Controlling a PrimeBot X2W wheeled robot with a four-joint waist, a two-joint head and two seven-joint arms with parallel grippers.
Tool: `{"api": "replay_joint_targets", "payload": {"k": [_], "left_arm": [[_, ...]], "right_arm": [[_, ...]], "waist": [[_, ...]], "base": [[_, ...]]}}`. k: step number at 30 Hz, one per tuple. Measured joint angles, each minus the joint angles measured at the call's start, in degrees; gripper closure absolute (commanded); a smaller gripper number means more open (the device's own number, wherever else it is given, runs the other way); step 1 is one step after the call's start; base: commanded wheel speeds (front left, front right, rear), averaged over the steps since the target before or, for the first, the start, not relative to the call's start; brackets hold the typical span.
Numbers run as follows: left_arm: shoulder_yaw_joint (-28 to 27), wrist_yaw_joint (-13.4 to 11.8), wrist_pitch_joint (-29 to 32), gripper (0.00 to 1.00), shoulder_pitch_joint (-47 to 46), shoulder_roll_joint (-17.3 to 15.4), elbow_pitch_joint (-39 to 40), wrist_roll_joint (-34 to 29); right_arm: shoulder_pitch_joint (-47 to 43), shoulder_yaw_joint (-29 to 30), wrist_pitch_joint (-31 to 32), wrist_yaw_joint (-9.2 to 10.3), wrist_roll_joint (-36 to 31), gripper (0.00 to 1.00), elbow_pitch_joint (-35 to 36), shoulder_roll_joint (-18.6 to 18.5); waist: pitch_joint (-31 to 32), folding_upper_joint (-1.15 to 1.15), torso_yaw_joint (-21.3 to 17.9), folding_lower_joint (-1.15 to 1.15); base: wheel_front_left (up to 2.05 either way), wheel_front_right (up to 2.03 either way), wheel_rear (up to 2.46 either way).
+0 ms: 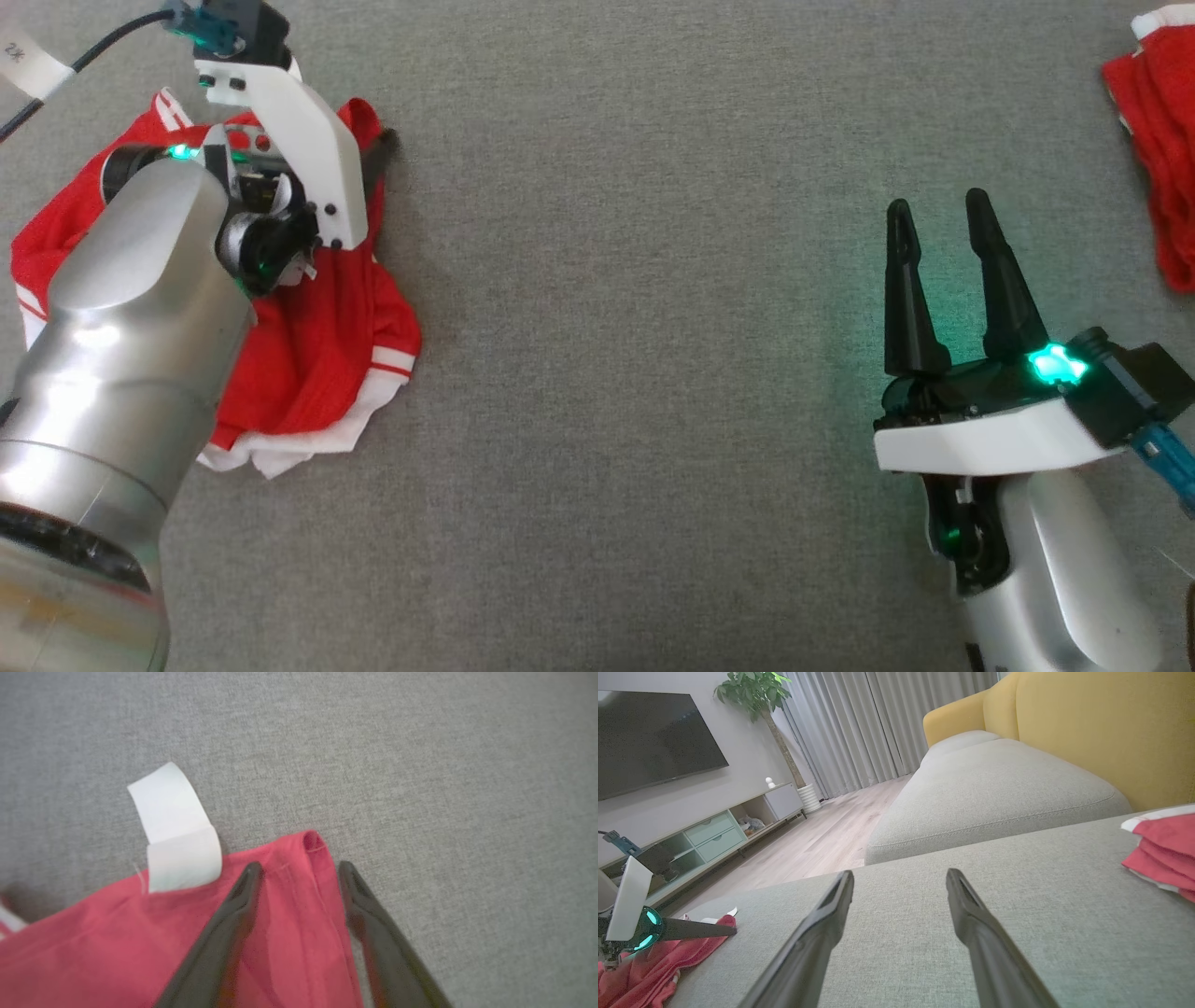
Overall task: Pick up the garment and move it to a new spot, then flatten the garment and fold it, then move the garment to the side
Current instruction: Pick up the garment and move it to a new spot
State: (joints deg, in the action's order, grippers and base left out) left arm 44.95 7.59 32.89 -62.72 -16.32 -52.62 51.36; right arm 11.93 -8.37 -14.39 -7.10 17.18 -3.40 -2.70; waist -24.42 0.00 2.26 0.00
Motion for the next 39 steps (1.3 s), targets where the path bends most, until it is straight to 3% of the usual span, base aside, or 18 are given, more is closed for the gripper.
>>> {"api": "replay_joint_targets", "payload": {"k": [1,2,5,10,21,31,39], "left_arm": [[-0.03,-0.01,0.19,0.94,-0.02,0.19,-0.05,0.87],[0.11,-0.01,0.31,1.00,-0.10,0.20,-0.03,1.26],[1.31,-0.01,-1.29,1.00,-0.12,0.15,-0.03,1.11],[1.31,0.00,-9.00,1.00,-0.07,0.18,1.68,1.76],[3.33,0.00,-23.15,1.00,-2.90,0.19,14.22,4.04],[5.03,-0.03,-30.15,1.00,-6.60,0.55,16.84,0.78],[6.13,-0.58,-31.54,1.00,-9.87,2.80,14.70,-1.53]], "right_arm": [[0.01,-0.02,0.00,0.00,0.00,0.00,0.00,0.00],[0.05,0.00,0.00,0.00,0.00,0.00,-0.01,0.00],[0.34,0.23,0.00,0.00,0.24,0.00,-0.01,0.00],[0.34,0.24,0.00,0.00,0.67,0.00,-0.24,0.00],[-2.21,0.57,0.00,0.00,2.04,0.00,-2.19,0.00],[-2.32,-1.15,0.00,0.00,5.34,0.00,-2.23,0.00],[-2.31,-2.97,0.00,0.00,7.62,0.00,-2.15,0.01]], "waist": [[0.05,0.00,-0.09,0.00],[0.07,0.00,-0.17,0.00],[0.67,0.00,-0.24,0.01],[2.76,0.00,-0.52,0.00],[9.25,0.00,-1.81,-0.01],[11.29,0.00,-7.95,0.00],[10.30,0.00,-14.45,0.00]], "base": [[0.00,0.00,0.00],[0.00,0.00,0.00],[0.00,0.00,0.00],[0.00,0.00,0.00],[0.00,0.00,0.00],[0.00,0.00,0.00],[0.00,0.00,0.00]]}}
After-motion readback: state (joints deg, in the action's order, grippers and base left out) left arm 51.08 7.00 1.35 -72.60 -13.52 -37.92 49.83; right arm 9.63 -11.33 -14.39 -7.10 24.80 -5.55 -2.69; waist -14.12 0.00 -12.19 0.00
